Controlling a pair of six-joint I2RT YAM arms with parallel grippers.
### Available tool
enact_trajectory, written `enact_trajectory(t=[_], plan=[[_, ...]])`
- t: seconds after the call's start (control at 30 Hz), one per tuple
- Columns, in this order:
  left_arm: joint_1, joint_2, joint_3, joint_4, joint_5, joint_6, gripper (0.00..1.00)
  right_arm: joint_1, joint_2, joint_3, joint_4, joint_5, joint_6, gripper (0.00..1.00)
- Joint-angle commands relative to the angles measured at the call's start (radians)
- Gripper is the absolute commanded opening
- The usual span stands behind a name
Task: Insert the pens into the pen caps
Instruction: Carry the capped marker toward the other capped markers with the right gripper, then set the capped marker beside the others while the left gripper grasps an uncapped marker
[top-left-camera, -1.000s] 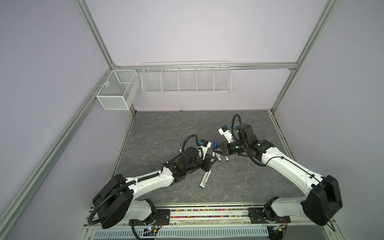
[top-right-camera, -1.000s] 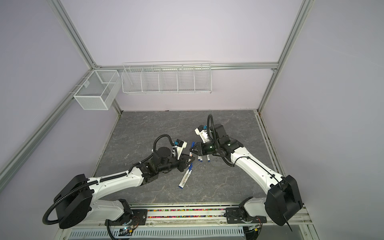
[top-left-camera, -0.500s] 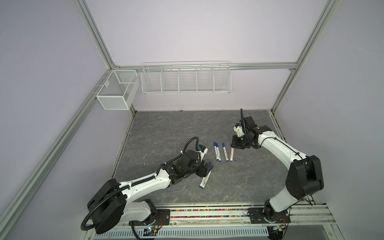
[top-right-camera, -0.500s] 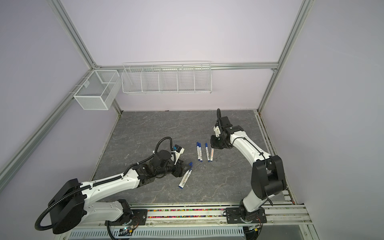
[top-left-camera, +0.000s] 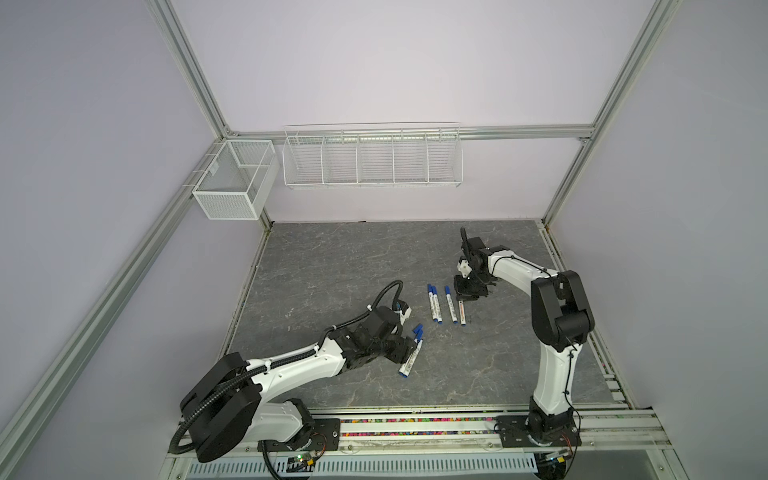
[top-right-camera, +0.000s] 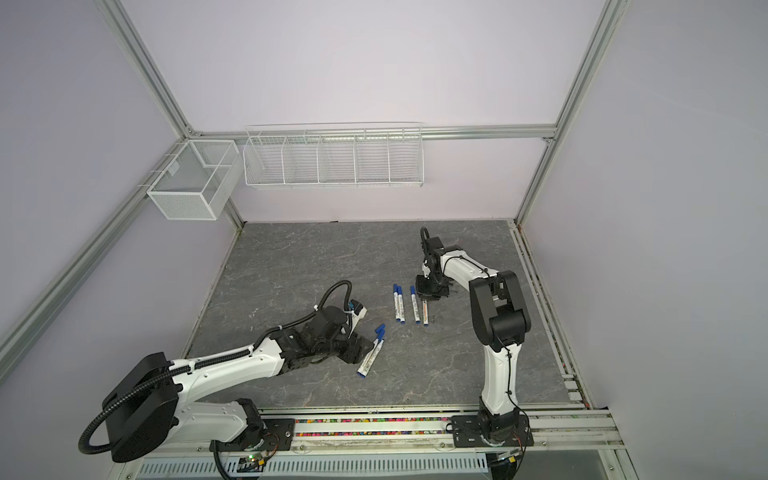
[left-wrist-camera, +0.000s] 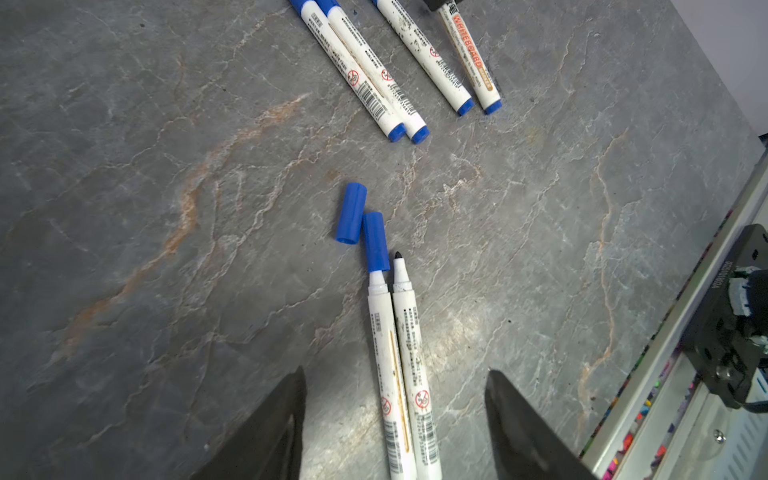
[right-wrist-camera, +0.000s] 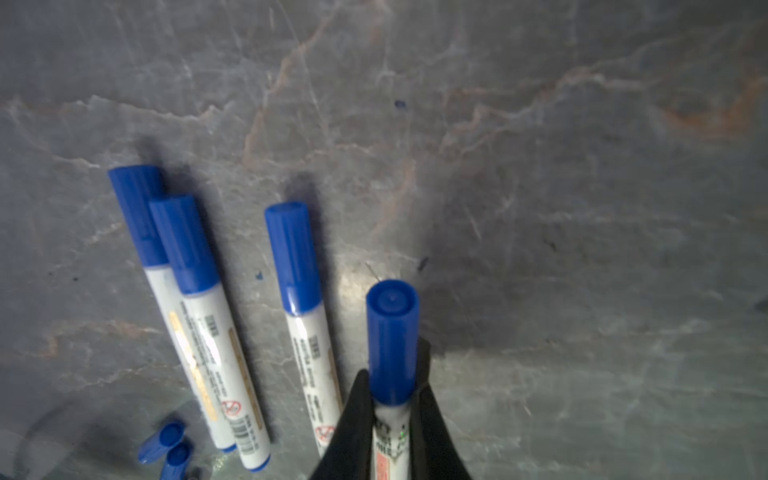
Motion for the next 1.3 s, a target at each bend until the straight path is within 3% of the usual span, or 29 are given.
enact_trajectory(t=[0.0,0.37,0.67,0.83,1.27], plan=[[-0.010,0.013,-0.016,-0.029,-0.010,0.016,0.68,-0.003,0.031,0.039,0.039,-0.052,0.011,0.14],[-0.057,0.067,-0.001,-0.059,-0.050,0.018,0.71,-0.003,-0.083,-0.057,0.142,-0.100,0.080,0.35],[-0.104,0.151,0.065,-0.150,-0.099,0.014,0.63,-0.004,-0.287,-0.211,0.207,-0.126,0.138,0.36],[-0.109,0.150,0.059,-0.117,-0.126,-0.005,0.60,0.001,-0.366,-0.294,0.222,-0.131,0.141,0.35],[-0.109,0.204,0.096,-0.117,-0.178,-0.013,0.50,0.003,-0.406,-0.366,0.234,-0.161,0.129,0.34]])
